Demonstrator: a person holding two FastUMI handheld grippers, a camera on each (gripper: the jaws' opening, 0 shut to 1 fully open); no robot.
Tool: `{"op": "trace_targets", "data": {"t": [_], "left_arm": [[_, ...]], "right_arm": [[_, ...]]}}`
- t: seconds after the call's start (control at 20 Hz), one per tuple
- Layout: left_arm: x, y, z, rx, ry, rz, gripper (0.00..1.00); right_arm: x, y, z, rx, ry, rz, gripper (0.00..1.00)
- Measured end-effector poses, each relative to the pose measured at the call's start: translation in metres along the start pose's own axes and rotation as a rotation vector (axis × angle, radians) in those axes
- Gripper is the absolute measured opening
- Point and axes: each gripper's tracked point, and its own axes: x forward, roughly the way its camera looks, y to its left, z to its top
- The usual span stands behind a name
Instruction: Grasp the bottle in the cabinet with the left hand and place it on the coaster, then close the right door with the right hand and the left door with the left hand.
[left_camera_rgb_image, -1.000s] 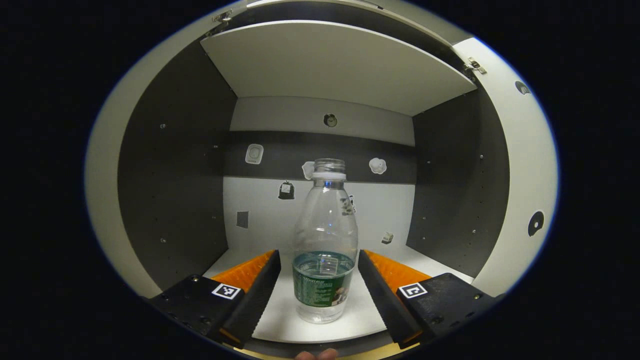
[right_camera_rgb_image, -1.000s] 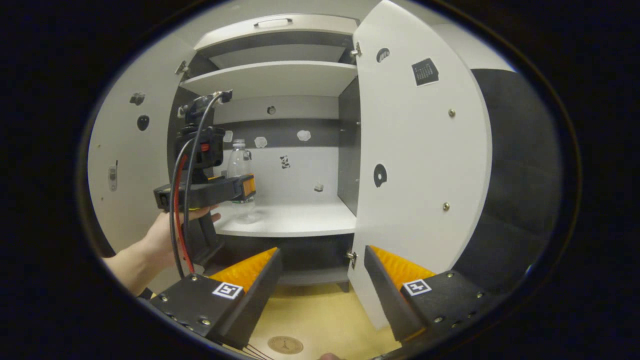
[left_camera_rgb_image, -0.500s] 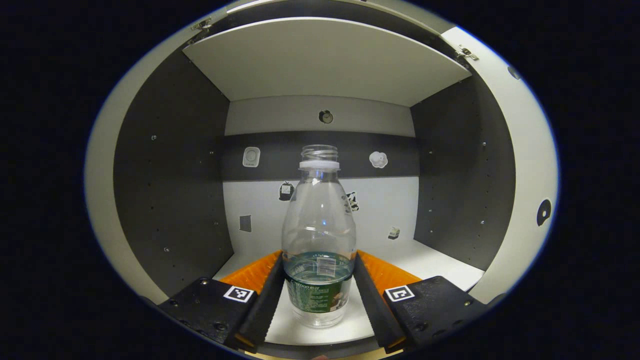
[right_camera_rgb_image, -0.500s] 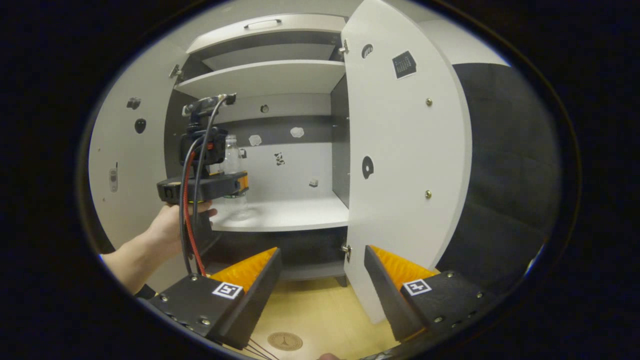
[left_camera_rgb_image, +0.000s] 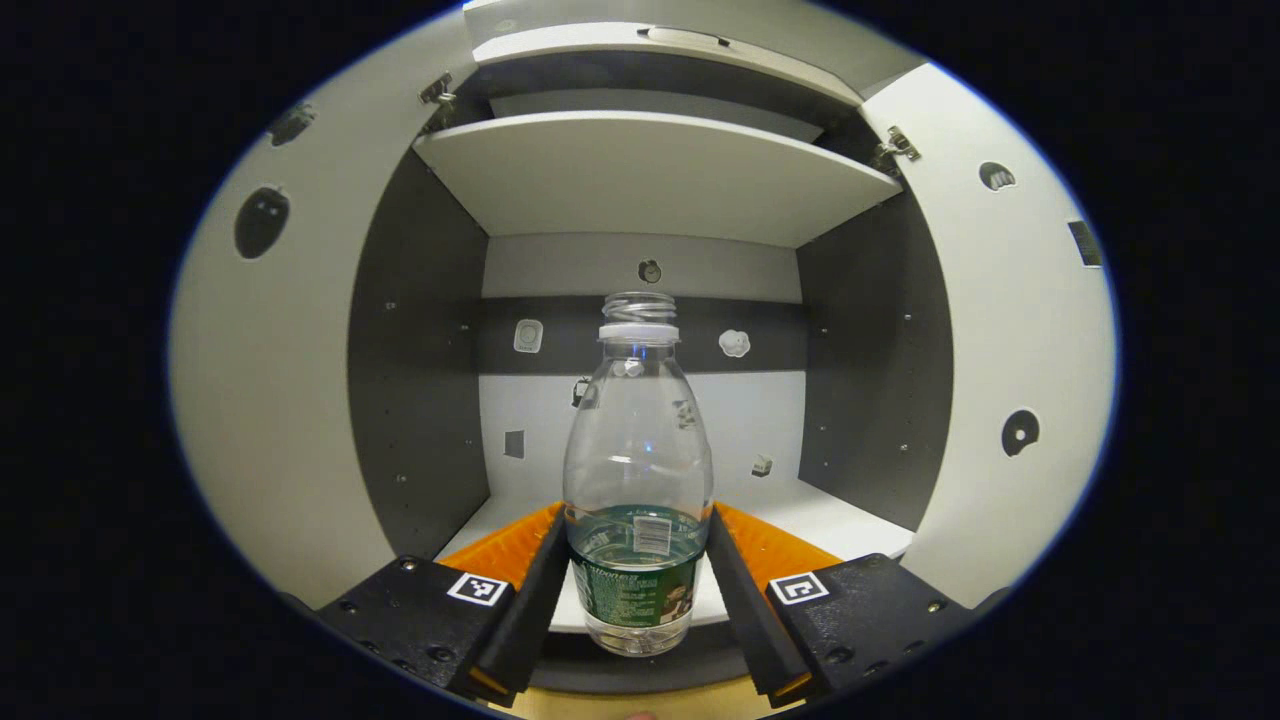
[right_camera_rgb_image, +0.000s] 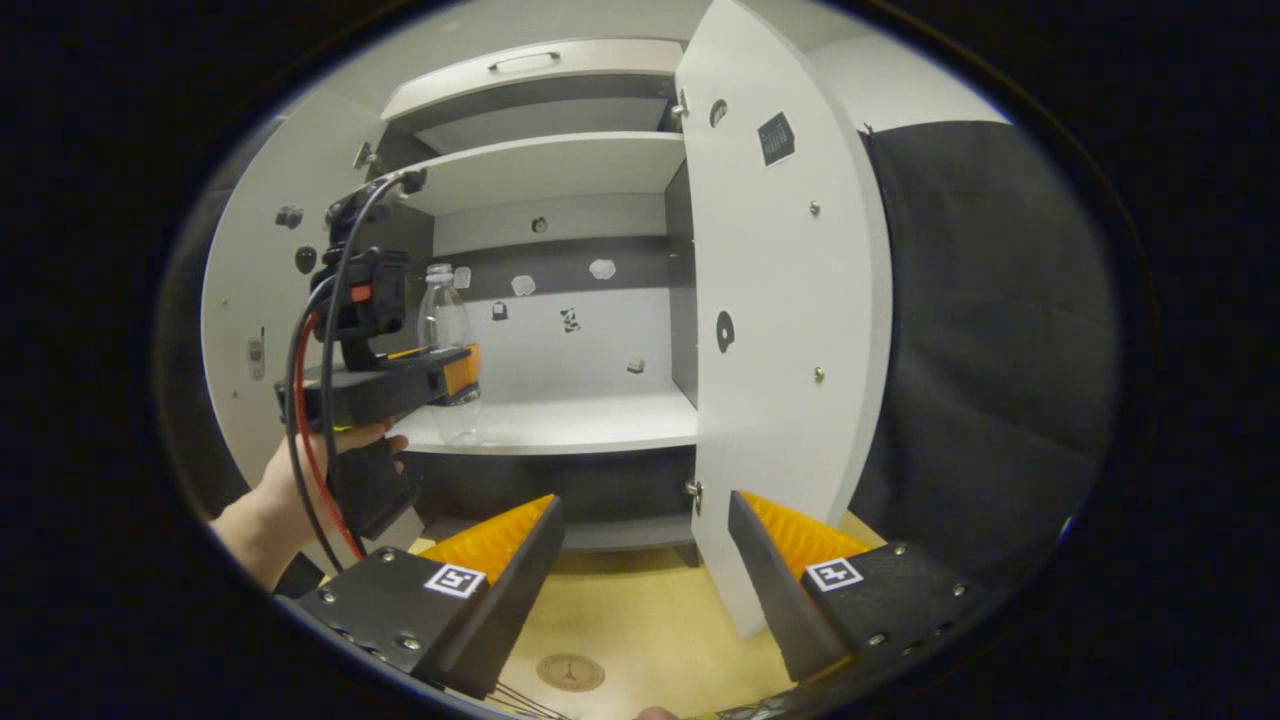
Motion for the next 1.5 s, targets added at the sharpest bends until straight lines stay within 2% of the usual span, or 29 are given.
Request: {"op": "trace_targets", "data": {"t": [0.25, 0.4, 0.65, 0.95, 1.2, 1.3, 1.5], "left_arm": [[-0.065, -0.017, -0.022, 0.045, -0.046, 0.004, 0.80], [-0.098, -0.032, -0.034, 0.012, -0.068, -0.019, 0.80], [-0.135, -0.049, -0.065, 0.023, -0.048, -0.032, 0.80], [-0.172, -0.073, -0.149, -0.022, 0.048, -0.069, 0.80], [-0.198, -0.095, -0.234, 0.010, 0.131, -0.107, 0.81], [-0.205, -0.101, -0.263, 0.005, 0.177, -0.112, 0.82], [-0.210, -0.108, -0.297, -0.014, 0.218, -0.109, 0.81]], "right_arm": [[-0.022, -0.008, -0.016, -0.006, 0.027, 0.022, 1.00], [-0.031, -0.017, -0.026, -0.011, 0.045, 0.021, 1.00], [-0.045, -0.029, -0.049, -0.003, 0.089, 0.016, 1.00], [-0.054, -0.047, -0.088, -0.009, 0.143, -0.001, 1.00], [-0.058, -0.058, -0.114, -0.023, 0.156, -0.005, 0.98], [-0.058, -0.065, -0.124, -0.053, 0.166, -0.012, 1.00], [-0.061, -0.076, -0.145, -0.071, 0.211, -0.021, 0.98]]}}
